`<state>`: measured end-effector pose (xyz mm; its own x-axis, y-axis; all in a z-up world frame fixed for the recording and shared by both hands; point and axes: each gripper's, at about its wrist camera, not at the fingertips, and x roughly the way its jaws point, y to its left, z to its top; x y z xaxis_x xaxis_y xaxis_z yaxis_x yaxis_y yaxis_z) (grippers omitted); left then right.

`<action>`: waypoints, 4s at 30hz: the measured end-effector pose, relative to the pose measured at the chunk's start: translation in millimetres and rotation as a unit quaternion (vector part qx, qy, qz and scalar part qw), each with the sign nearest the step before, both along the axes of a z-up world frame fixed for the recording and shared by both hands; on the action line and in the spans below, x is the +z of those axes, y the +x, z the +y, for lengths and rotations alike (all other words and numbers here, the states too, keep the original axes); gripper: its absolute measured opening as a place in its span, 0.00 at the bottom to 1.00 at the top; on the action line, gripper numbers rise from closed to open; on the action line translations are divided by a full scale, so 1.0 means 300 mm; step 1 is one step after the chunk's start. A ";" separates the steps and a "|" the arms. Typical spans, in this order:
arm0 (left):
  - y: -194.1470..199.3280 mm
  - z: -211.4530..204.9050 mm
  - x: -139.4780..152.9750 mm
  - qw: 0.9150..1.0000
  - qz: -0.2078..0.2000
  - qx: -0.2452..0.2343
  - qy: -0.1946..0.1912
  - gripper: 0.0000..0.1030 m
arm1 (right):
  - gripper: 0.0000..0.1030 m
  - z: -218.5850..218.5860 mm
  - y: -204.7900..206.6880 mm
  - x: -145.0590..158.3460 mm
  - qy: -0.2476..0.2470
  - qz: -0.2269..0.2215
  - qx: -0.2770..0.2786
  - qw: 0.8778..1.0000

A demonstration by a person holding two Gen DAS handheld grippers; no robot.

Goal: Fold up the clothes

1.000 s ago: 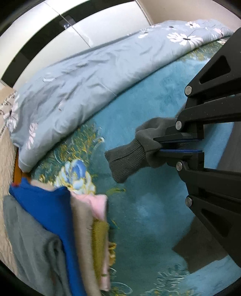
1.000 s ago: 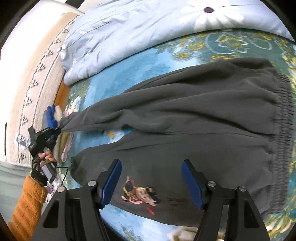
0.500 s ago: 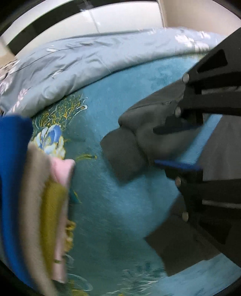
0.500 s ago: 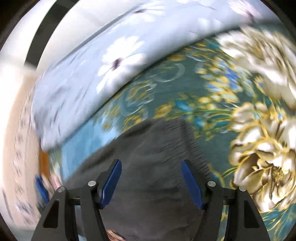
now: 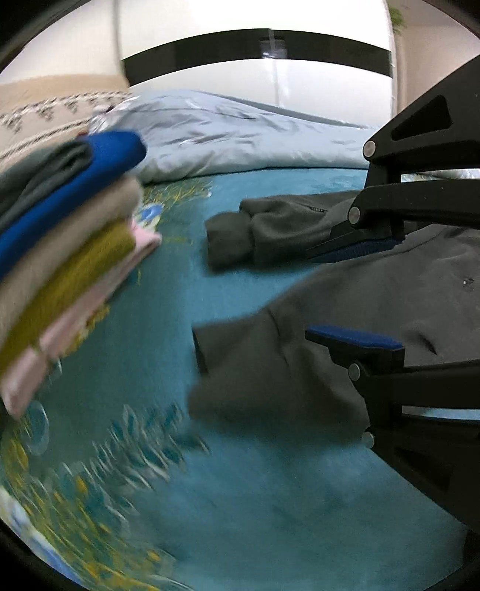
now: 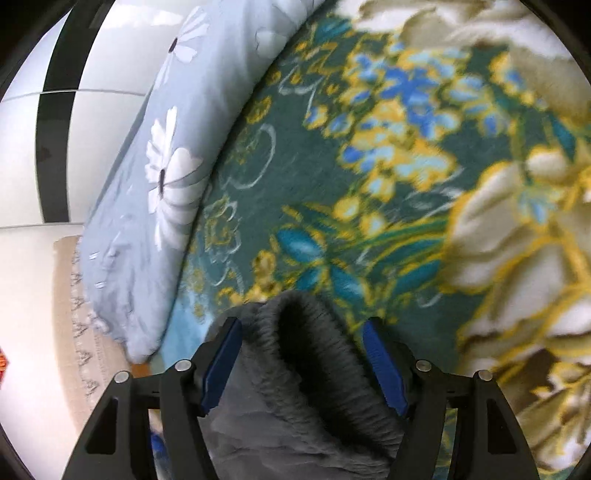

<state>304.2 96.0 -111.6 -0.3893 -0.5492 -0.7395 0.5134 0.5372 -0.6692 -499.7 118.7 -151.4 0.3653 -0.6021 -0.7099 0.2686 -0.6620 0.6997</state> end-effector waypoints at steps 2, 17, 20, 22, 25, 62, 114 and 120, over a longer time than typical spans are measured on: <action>0.010 0.030 -0.021 1.000 0.006 0.011 0.008 0.35 | 0.70 0.000 0.006 -0.014 -0.002 -0.028 0.027 0.999; 0.037 0.090 -0.024 0.999 0.020 0.049 0.004 0.35 | 0.70 0.006 0.030 0.024 -0.033 -0.023 0.073 0.996; 0.053 0.110 -0.024 0.997 0.029 0.066 0.002 0.35 | 0.69 -0.009 0.027 0.042 -0.048 -0.009 0.060 0.997; 0.060 0.118 -0.024 0.997 0.035 0.065 0.001 0.35 | 0.66 -0.018 0.024 0.053 -0.057 0.000 0.050 0.997; 0.062 0.119 -0.024 0.998 0.036 0.059 0.002 0.35 | 0.39 -0.018 0.032 0.084 -0.062 0.021 0.047 0.997; 0.090 0.094 -0.058 0.995 -0.040 0.040 0.086 0.51 | 0.56 0.433 0.096 0.216 0.036 0.061 -0.051 0.996; -0.041 0.130 0.093 0.985 -0.095 -0.124 0.069 0.04 | 0.23 0.566 0.226 0.198 0.117 0.054 -0.039 0.991; -0.006 0.138 0.055 0.987 -0.073 -0.099 0.103 0.05 | 0.30 0.613 0.218 0.154 0.110 0.024 -0.045 0.993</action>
